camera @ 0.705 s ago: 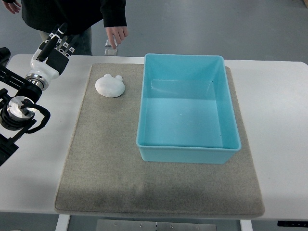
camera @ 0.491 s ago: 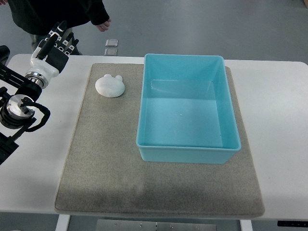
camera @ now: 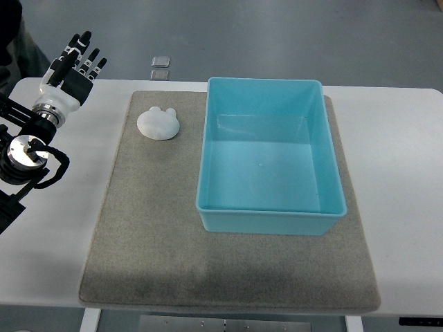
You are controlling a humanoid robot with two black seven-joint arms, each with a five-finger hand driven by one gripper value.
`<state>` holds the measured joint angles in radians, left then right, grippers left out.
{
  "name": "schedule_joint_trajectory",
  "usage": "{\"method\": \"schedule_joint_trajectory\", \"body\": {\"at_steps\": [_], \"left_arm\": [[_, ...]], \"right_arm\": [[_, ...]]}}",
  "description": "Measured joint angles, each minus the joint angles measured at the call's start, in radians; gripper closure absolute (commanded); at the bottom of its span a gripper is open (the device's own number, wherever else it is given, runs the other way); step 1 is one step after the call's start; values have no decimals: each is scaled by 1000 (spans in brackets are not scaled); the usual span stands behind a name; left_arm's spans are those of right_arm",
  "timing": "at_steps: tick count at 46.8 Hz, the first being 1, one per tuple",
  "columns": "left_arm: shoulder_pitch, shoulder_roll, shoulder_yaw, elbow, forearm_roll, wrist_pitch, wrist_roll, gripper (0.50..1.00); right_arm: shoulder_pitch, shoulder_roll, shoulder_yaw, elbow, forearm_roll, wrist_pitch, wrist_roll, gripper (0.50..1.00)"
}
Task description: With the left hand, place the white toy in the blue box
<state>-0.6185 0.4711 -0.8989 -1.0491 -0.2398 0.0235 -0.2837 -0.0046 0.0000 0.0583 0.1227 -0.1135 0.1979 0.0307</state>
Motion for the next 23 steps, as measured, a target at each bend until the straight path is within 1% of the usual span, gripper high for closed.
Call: {"method": "schedule_joint_trajectory", "body": {"at_steps": [6, 10, 16, 20, 23], "left_arm": [[0, 0, 1, 1, 0, -7, 0, 506], [0, 0, 4, 1, 1, -38, 0, 506], [6, -7, 8, 29, 0, -148, 0, 506], [6, -27, 12, 91, -1, -218, 0, 506], [2, -38, 30, 137, -1, -245, 0, 508]], "right_arm": [[0, 0, 0, 0, 0, 0, 0, 564], [0, 0, 0, 0, 0, 0, 0, 564], [0, 0, 0, 0, 0, 0, 0, 564], [0, 0, 0, 0, 0, 0, 0, 564], [0, 0, 0, 0, 0, 0, 0, 564]]}}
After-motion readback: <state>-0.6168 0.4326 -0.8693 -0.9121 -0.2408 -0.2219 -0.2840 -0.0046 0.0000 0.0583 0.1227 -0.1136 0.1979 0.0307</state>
